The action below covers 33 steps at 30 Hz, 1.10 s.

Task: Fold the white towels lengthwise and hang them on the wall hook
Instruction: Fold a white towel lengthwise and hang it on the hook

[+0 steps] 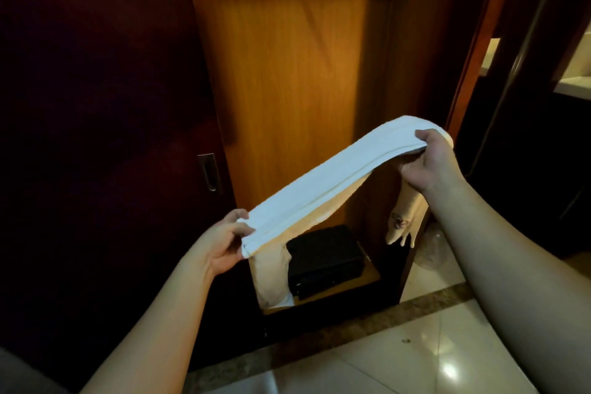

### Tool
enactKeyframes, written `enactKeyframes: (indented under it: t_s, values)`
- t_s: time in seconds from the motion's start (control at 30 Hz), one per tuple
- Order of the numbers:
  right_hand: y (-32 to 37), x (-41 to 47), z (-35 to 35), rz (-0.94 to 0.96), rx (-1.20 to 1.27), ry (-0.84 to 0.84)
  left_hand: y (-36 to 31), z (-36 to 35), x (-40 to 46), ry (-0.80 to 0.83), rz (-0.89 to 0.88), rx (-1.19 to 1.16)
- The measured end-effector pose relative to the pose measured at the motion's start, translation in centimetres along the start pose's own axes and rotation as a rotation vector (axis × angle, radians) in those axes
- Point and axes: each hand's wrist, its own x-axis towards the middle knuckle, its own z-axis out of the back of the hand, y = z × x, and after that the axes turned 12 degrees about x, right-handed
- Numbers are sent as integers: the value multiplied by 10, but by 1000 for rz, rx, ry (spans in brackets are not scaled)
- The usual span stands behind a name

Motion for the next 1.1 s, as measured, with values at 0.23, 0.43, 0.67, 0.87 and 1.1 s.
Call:
enactKeyframes:
  t_s: [0.23, 0.43, 0.67, 0.87, 1.1]
  values:
    - [-8, -14, -16, 22, -52, 55, 44, -35, 20, -115, 146, 168]
    - [-14, -24, -39, 83, -178, 161, 53, -99, 24, -285, 130, 292]
    - [-12, -26, -60, 177, -341, 246, -16, -191, -38, -111, -459, 37]
    - [1, -28, -86, 160, -334, 326, -45, -243, -45, 133, -531, 92]
    - [25, -20, -95, 202, -385, 393, -91, -258, -8, -195, -695, 87]
